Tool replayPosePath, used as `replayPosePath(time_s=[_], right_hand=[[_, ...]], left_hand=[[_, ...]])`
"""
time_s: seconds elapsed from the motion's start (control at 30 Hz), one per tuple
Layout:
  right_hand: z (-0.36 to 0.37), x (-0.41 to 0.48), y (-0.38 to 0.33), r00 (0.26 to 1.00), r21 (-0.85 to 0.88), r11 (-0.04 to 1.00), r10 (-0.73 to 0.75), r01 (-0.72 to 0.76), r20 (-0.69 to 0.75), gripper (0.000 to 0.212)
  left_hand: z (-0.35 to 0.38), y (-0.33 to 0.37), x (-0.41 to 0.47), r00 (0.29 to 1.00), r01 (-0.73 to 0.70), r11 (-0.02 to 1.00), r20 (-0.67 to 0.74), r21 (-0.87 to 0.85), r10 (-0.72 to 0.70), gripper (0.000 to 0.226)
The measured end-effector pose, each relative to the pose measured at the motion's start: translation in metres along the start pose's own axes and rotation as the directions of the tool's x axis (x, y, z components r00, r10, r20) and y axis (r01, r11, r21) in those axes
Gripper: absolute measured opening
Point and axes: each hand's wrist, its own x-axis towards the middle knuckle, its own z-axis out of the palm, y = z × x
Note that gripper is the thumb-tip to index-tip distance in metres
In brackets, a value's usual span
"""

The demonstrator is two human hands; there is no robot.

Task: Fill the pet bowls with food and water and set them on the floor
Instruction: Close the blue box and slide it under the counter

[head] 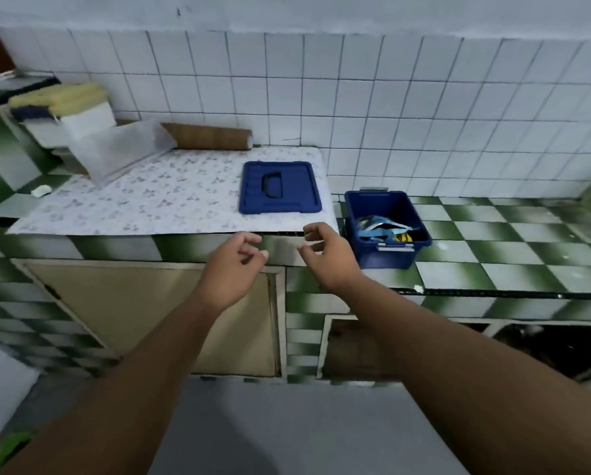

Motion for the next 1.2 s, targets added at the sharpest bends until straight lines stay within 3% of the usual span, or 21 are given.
replayPosePath(time_s=[0.3, 0.53, 0.73, 0.87, 0.97, 1.2], right_hand=[[-0.073, 0.029, 0.046, 0.982, -0.027, 0.989, 0.142, -0.147, -0.126, 0.031], [-0.080, 0.144, 0.046, 0.990, -0.127, 0.986, 0.096, -0.109, -0.108, 0.039], [-0.055, 0.243, 0.038, 0.997, -0.255, 0.965, 0.067, -0.056, 0.034, 0.051], [-0.040, 0.290, 0.039, 0.993, -0.292, 0.954, 0.092, -0.067, 0.073, 0.056], [-0.030, 0.318, 0.043, 0.987, -0.336, 0.939, 0.110, -0.066, 0.113, 0.061], [0.002, 0.381, 0.046, 0.958, -0.479, 0.878, 0.132, 0.005, 0.253, 0.063]], left_hand=[[0.074, 0.043, 0.047, 0.988, -0.018, 1.000, 0.150, 0.000, 0.018, 0.022], [0.072, 0.026, 0.117, 1.000, -0.013, 0.999, 0.014, 0.042, 0.013, 0.033], [0.050, -0.005, 0.169, 0.991, -0.017, 0.977, -0.126, 0.212, 0.045, 0.044], [0.035, -0.024, 0.195, 0.977, 0.200, 0.907, -0.150, 0.371, -0.154, 0.072], [0.034, -0.043, 0.209, 0.966, 0.257, 0.833, -0.097, 0.491, -0.241, 0.101], [0.044, -0.037, 0.209, 0.932, 0.357, 0.740, -0.172, 0.570, -0.318, 0.107]])
